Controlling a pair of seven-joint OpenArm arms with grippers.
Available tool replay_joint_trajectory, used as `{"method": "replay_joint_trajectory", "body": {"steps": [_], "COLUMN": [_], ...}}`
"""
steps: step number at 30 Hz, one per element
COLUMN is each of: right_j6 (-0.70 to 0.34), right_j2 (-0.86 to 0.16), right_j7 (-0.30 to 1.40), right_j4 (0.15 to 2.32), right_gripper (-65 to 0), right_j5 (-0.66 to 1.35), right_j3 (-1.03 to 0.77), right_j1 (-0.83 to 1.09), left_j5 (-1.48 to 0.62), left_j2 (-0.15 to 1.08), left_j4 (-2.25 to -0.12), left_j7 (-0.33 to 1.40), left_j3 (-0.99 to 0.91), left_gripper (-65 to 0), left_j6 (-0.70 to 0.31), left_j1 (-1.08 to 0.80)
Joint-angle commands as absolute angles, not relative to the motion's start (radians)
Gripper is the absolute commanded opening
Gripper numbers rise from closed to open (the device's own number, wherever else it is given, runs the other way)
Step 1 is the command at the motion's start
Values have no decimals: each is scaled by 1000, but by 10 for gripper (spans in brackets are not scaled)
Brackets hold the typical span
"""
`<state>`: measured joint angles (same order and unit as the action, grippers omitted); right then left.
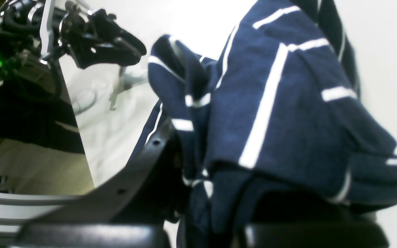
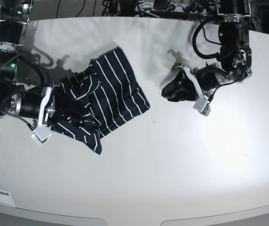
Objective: Fold the T-shirt properly
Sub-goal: 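Push the folded bundle toward the left gripper with the right gripper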
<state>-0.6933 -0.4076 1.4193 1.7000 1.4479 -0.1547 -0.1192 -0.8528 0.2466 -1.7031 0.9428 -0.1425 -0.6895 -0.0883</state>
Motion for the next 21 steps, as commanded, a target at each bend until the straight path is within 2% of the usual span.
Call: {"method": "replay_joint_trajectory", "body": {"steps": [1,12,18,19,21], "right_j6": [-698,-698,-698,-698,-698], "right_j2": [-421,-421,-421,-421,-421], "right_j7": [1396,1396,1396,1396,1396], "right_j4": [1731,1897,1903,1903,1903], "right_gripper": [-650,-650,-650,-593,-380], "right_j5": [1484,1484,1484,1484,1484], "right_j3": [-154,-51,38,59,104], "right_j1": [-141,-84,-41,-38,-39], "left_j5": [-873,-872,-873,-873,-873], "left_j2": [252,252,252,252,252], "left_j4": [-1718,-1718,-1718,-1718,-1718], "left_j7": [918,918,917,917,917], "left_j3": [-144,-144,-144,-144,-144], "left_gripper": [-472,-488,-488,-488,-488], "left_j6": [-698,-698,-698,-698,-698], "left_j1": [-74,-74,-74,-74,-72]}}
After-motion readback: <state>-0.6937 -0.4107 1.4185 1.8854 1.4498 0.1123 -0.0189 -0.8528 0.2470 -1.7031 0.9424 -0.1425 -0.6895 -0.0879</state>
